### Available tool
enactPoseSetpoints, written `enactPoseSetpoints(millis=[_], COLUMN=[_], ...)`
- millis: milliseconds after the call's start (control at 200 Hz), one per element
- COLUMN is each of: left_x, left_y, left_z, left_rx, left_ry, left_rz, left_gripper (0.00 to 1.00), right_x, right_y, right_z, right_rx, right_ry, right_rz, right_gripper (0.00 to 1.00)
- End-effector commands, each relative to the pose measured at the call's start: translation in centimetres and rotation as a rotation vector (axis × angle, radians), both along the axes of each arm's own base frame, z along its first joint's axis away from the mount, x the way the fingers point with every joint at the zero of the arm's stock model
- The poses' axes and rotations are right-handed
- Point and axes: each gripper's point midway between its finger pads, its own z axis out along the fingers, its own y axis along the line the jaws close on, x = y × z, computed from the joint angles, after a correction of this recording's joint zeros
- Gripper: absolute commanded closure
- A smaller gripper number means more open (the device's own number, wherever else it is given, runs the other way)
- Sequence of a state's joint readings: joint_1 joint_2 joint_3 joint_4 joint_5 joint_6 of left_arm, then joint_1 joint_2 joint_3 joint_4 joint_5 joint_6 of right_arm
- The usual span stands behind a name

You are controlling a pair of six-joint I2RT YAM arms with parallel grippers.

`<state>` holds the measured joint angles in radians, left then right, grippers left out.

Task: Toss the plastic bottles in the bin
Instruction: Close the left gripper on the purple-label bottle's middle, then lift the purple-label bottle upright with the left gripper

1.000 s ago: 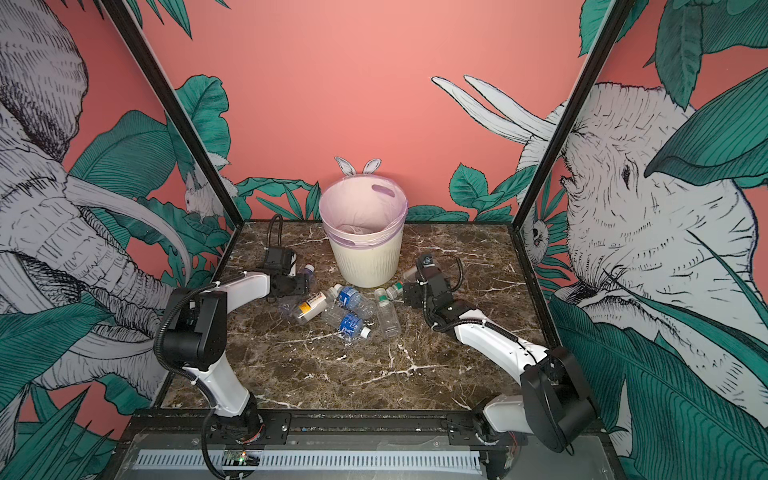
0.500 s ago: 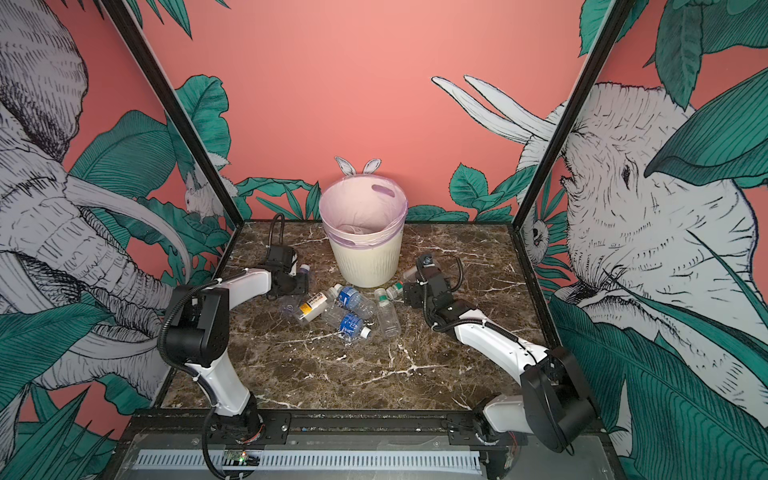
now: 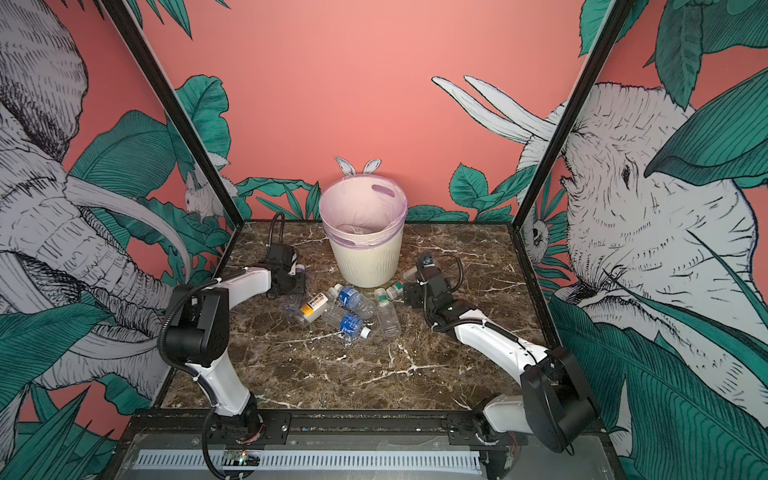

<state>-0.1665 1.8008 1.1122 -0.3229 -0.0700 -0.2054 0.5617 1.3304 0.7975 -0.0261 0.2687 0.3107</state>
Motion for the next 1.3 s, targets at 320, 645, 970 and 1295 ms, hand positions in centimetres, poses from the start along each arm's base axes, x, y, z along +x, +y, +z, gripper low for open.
enactPoseSetpoints(millis=[320,645,970,1295], left_x=[-0.5,-1.8,-5.0,-9.7], left_y=[2.0,1.4,-2.9,-5.1], left_z=[4.2,8.4,11.0,13.7], left_rx=[0.064,-0.02,-0.103,-0.178], left_ry=[-0.097,-0.3,-0.498,-0.635], left_rz=[0.058,0.059,-0.132,-0.205], left_gripper=[0.57,0.57,0.59,0.57], right_x=[0.5,0.4,0.4,0.3], right_y=[0.2,0.3,0.4,0.4], right_z=[1.5,1.6,1.6,1.8], right_rx=[0.032,0.04,0.048,0.05], right_ry=[-0.042,-0.04,-0.04,-0.043], right_rz=[-0.001,0.002,0.008,0.008], right_gripper=[0.07,0.07,0.08,0.08])
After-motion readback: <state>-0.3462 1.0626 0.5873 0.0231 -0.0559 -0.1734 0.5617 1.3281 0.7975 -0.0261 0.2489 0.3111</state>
